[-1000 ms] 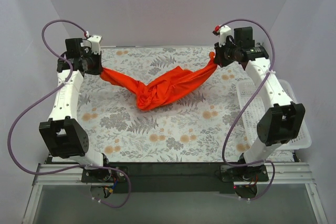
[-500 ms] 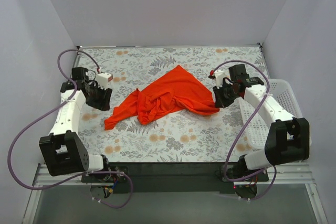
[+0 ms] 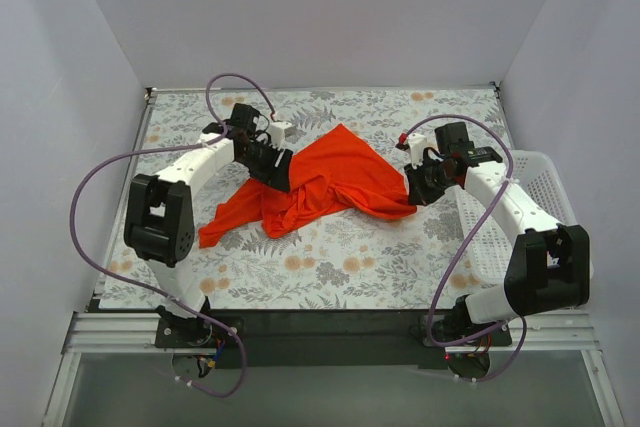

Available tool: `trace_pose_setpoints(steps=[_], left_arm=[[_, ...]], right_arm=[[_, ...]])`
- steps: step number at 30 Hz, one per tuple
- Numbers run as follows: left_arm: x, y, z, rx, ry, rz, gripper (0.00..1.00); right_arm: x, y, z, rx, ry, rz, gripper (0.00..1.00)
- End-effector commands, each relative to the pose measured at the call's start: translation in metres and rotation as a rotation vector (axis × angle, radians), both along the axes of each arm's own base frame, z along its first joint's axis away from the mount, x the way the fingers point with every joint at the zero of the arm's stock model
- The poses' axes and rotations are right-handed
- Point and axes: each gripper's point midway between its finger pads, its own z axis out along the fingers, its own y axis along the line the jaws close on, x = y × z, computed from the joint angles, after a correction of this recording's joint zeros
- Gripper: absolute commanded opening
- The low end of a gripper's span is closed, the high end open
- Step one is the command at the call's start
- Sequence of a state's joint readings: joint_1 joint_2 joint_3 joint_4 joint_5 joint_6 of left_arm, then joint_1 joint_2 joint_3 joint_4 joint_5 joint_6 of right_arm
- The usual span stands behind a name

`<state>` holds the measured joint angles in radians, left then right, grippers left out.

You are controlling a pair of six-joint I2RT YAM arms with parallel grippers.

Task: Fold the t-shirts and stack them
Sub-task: Flatten the tshirt out

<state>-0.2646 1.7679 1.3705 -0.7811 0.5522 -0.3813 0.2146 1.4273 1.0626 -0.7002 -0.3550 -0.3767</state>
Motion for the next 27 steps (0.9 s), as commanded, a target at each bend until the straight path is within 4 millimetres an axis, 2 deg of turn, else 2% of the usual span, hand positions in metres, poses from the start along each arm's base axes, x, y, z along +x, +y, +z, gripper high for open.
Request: trace_pose_setpoints(steps=[1, 4, 7, 16, 22, 25, 27], left_arm=[[0.017, -0.021, 0.010, -0.030, -0.056, 0.008, 0.51], [0.017, -0.026, -0.008, 0.000, -0.029, -0.007, 0.50], [0.016, -0.025, -0.014, 0.015, -0.027, -0.018, 0.49], [0.024, -0.026, -0.028, 0.031, -0.024, -0.016, 0.50], [0.019, -0.035, -0.028, -0.021, 0.020, -0.031, 0.50], [0.016, -0.037, -0.024, -0.034, 0.030, -0.038, 0.43], [0.016, -0.038, -0.019, -0.038, 0.022, -0.038, 0.35]], right_arm=[[0.003, 0.006, 0.011, 0.033, -0.039, 0.011, 0.01], [0.003, 0.006, 0.011, 0.037, -0.035, 0.009, 0.01], [0.003, 0.006, 0.009, 0.035, -0.031, 0.010, 0.01], [0.000, 0.006, 0.005, 0.033, -0.017, 0.009, 0.01], [0.000, 0.005, 0.004, 0.026, -0.012, 0.006, 0.01], [-0.002, 0.004, 0.002, 0.025, -0.003, 0.008, 0.01], [-0.003, 0.004, 0.001, 0.025, 0.000, 0.006, 0.01]])
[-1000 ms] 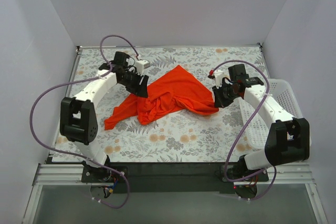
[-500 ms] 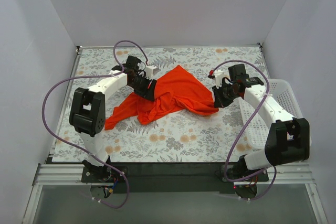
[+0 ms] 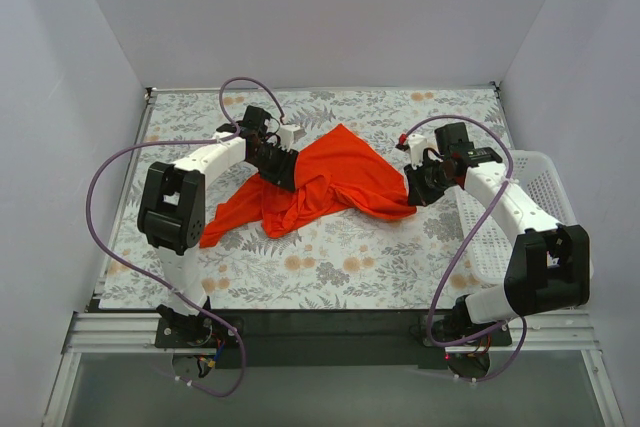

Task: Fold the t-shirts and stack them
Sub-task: Flatten the tshirt out

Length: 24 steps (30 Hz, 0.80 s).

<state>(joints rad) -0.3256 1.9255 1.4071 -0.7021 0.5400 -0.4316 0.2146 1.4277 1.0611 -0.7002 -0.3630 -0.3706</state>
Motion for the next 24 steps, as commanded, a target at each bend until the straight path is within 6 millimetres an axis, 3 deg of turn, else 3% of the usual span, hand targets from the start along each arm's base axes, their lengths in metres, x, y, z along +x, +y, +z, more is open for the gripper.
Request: trace_pose_setpoints(steps=[1, 6, 8, 10, 13, 20, 24], left_arm=[[0.005, -0.010, 0.030, -0.061, -0.052, -0.019, 0.30], [0.000, -0.008, 0.033, -0.055, -0.038, -0.031, 0.13], [-0.003, -0.009, 0.033, -0.060, -0.030, -0.037, 0.13], [-0.005, -0.009, 0.028, -0.058, -0.011, -0.038, 0.28], [-0.004, -0.009, 0.023, -0.055, -0.009, -0.033, 0.35], [-0.002, -0.008, 0.015, -0.039, 0.003, -0.036, 0.30], [-0.009, -0.004, 0.007, -0.024, 0.047, -0.044, 0.17]], right_arm=[[-0.003, 0.003, 0.000, 0.019, -0.003, 0.006, 0.01], [-0.006, 0.004, -0.005, 0.027, 0.020, 0.009, 0.01], [-0.006, 0.004, -0.006, 0.028, 0.026, 0.008, 0.01], [-0.007, 0.005, -0.007, 0.027, 0.028, 0.011, 0.01], [-0.006, 0.005, -0.007, 0.028, 0.028, 0.012, 0.01], [-0.004, 0.005, -0.006, 0.026, 0.023, 0.013, 0.01], [-0.005, 0.007, -0.007, 0.037, 0.034, 0.015, 0.01]])
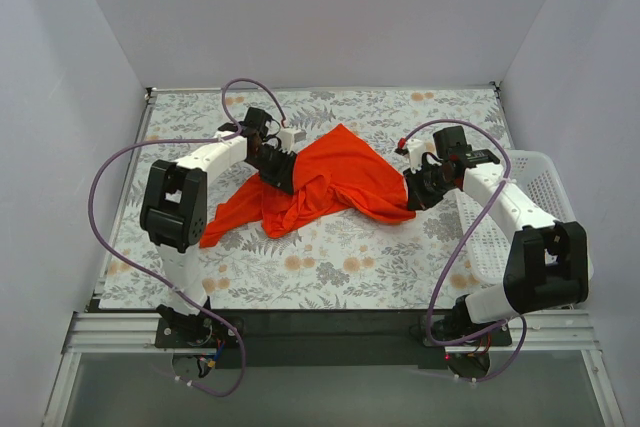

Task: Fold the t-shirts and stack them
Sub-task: Flatten the tshirt out

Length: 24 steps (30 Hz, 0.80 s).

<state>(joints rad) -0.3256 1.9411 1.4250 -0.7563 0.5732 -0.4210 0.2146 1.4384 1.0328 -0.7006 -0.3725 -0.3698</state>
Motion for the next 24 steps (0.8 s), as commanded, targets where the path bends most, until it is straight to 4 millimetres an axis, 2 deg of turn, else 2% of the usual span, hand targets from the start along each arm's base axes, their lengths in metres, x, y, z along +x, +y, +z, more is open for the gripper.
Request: trace_pose_setpoints(steps=[1, 2, 3, 5, 8, 9, 10, 11, 12, 13, 14, 15, 17, 18, 20, 21, 24], left_arm=[[-0.002, -0.003, 0.007, -0.011, 0.003, -0.023, 0.14], [-0.004, 0.000, 0.005, 0.004, 0.009, -0.022, 0.09], [-0.006, 0.004, 0.008, 0.013, 0.005, -0.017, 0.00], [-0.001, 0.014, 0.014, 0.034, -0.023, 0.010, 0.00], [0.015, 0.045, 0.037, 0.050, -0.073, 0.090, 0.00], [0.019, 0.068, 0.042, 0.069, -0.070, 0.126, 0.00], [0.029, 0.078, 0.054, 0.068, -0.096, 0.145, 0.00], [0.030, 0.091, 0.060, 0.078, -0.094, 0.168, 0.00], [0.038, 0.116, 0.065, 0.091, -0.115, 0.208, 0.00], [0.045, 0.127, 0.074, 0.096, -0.139, 0.227, 0.00], [0.046, 0.138, 0.076, 0.111, -0.148, 0.241, 0.00], [0.046, 0.161, 0.078, 0.132, -0.149, 0.280, 0.00], [0.044, 0.184, 0.078, 0.169, -0.166, 0.295, 0.00], [0.042, 0.202, 0.082, 0.179, -0.174, 0.332, 0.00], [0.033, 0.218, 0.079, 0.195, -0.165, 0.337, 0.00], [0.028, 0.232, 0.079, 0.214, -0.162, 0.365, 0.00], [0.013, 0.248, 0.070, 0.235, -0.144, 0.399, 0.00]], right_arm=[[0.003, 0.008, 0.004, 0.040, -0.004, 0.011, 0.01], [0.002, 0.008, 0.003, 0.040, 0.000, 0.012, 0.01], [-0.001, 0.008, 0.002, 0.045, 0.011, 0.011, 0.01], [-0.005, 0.009, 0.001, 0.056, 0.021, 0.010, 0.01], [-0.016, 0.013, 0.000, 0.075, 0.036, 0.018, 0.01], [-0.019, 0.015, 0.000, 0.073, 0.036, 0.029, 0.01], [-0.022, 0.016, 0.000, 0.073, 0.041, 0.030, 0.01], [-0.025, 0.018, -0.001, 0.074, 0.044, 0.040, 0.04], [-0.027, 0.018, -0.001, 0.072, 0.048, 0.041, 0.09], [-0.029, 0.020, -0.001, 0.072, 0.051, 0.044, 0.18], [-0.029, 0.020, 0.000, 0.070, 0.049, 0.048, 0.42], [-0.029, 0.020, 0.001, 0.069, 0.049, 0.046, 0.46], [-0.023, 0.020, 0.007, 0.065, 0.026, 0.041, 0.50], [-0.020, 0.018, 0.008, 0.051, 0.013, 0.033, 0.50], [-0.013, 0.017, 0.014, 0.041, -0.012, 0.028, 0.50], [-0.006, 0.016, 0.020, 0.036, -0.034, 0.021, 0.49], [-0.001, 0.023, 0.023, 0.062, -0.026, 0.032, 0.45]])
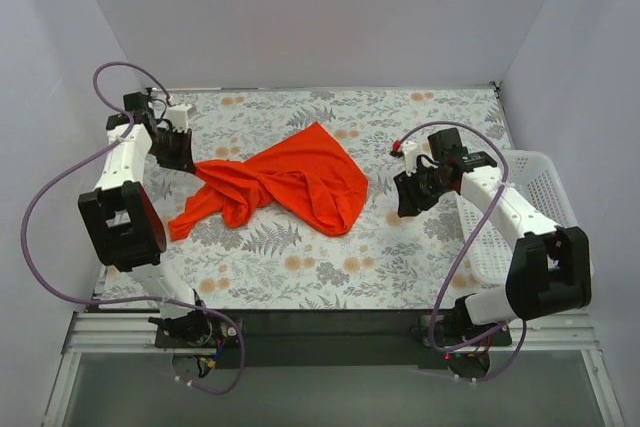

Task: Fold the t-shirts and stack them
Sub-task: Flatten the tshirt out

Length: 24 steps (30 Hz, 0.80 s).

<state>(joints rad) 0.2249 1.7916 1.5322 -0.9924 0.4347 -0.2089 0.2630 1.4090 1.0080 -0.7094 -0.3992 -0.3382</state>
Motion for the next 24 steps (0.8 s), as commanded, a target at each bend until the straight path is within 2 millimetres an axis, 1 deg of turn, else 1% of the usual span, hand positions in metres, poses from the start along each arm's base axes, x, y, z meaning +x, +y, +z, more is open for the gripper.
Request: trace_pose_setpoints(steps=[1, 2, 3, 4, 5, 7, 8, 10, 11, 12, 13, 14, 16, 17, 18, 19, 20, 21, 22, 24], left_arm=[[-0.026, 0.012, 0.003, 0.057, 0.008, -0.018, 0.00], [-0.030, 0.012, 0.002, 0.060, 0.011, -0.020, 0.00], [-0.033, 0.009, -0.002, 0.049, 0.018, -0.022, 0.00], [-0.034, 0.008, -0.003, 0.041, 0.017, -0.022, 0.00], [-0.034, 0.005, -0.004, 0.025, 0.016, -0.020, 0.00], [-0.033, 0.002, -0.003, 0.000, 0.028, -0.008, 0.00], [-0.034, -0.001, -0.006, -0.019, 0.048, -0.007, 0.00], [-0.032, -0.003, -0.005, -0.036, 0.052, 0.003, 0.00], [-0.031, -0.003, -0.006, -0.039, 0.056, 0.005, 0.00], [-0.030, -0.003, -0.005, -0.040, 0.053, 0.009, 0.00], [-0.030, -0.003, -0.005, -0.041, 0.053, 0.011, 0.00], [-0.029, -0.002, -0.005, -0.040, 0.054, 0.012, 0.00], [-0.031, -0.002, -0.005, -0.039, 0.058, 0.015, 0.00], [-0.031, -0.002, -0.004, -0.039, 0.057, 0.014, 0.00], [-0.032, -0.003, -0.004, -0.039, 0.058, 0.014, 0.00], [-0.032, -0.003, -0.004, -0.040, 0.057, 0.013, 0.00], [-0.032, -0.003, -0.002, -0.040, 0.054, 0.013, 0.00], [-0.032, -0.004, -0.002, -0.041, 0.054, 0.010, 0.00], [-0.032, -0.003, -0.001, -0.039, 0.052, 0.012, 0.00], [-0.031, -0.002, -0.001, -0.033, 0.051, 0.011, 0.00]], right_arm=[[0.016, 0.010, 0.021, 0.046, -0.045, 0.006, 0.44], [0.017, 0.014, 0.017, 0.054, -0.021, 0.011, 0.40], [0.018, 0.019, 0.017, 0.068, -0.013, 0.016, 0.39], [0.024, 0.025, 0.021, 0.081, -0.012, 0.006, 0.38], [0.025, 0.034, 0.018, 0.085, 0.003, 0.022, 0.37], [0.037, 0.050, 0.023, 0.091, -0.023, 0.028, 0.37], [0.039, 0.061, 0.023, 0.067, -0.052, 0.055, 0.37], [0.046, 0.076, 0.024, 0.054, -0.076, 0.067, 0.37], [0.045, 0.090, 0.024, 0.052, -0.083, 0.090, 0.37], [0.048, 0.096, 0.024, 0.038, -0.093, 0.091, 0.37], [0.049, 0.103, 0.011, 0.014, -0.062, 0.100, 0.37], [0.053, 0.117, 0.017, 0.021, -0.077, 0.117, 0.37], [0.053, 0.127, 0.011, 0.027, -0.051, 0.133, 0.39], [0.056, 0.136, 0.004, 0.028, -0.035, 0.144, 0.40], [0.057, 0.141, 0.002, 0.036, -0.020, 0.152, 0.40], [0.058, 0.144, -0.008, 0.029, 0.006, 0.154, 0.40], [0.059, 0.147, -0.012, 0.030, 0.017, 0.154, 0.41], [0.063, 0.151, -0.011, 0.040, 0.018, 0.154, 0.42], [0.065, 0.152, -0.020, 0.032, 0.035, 0.151, 0.42], [0.067, 0.155, -0.024, 0.032, 0.047, 0.149, 0.44]])
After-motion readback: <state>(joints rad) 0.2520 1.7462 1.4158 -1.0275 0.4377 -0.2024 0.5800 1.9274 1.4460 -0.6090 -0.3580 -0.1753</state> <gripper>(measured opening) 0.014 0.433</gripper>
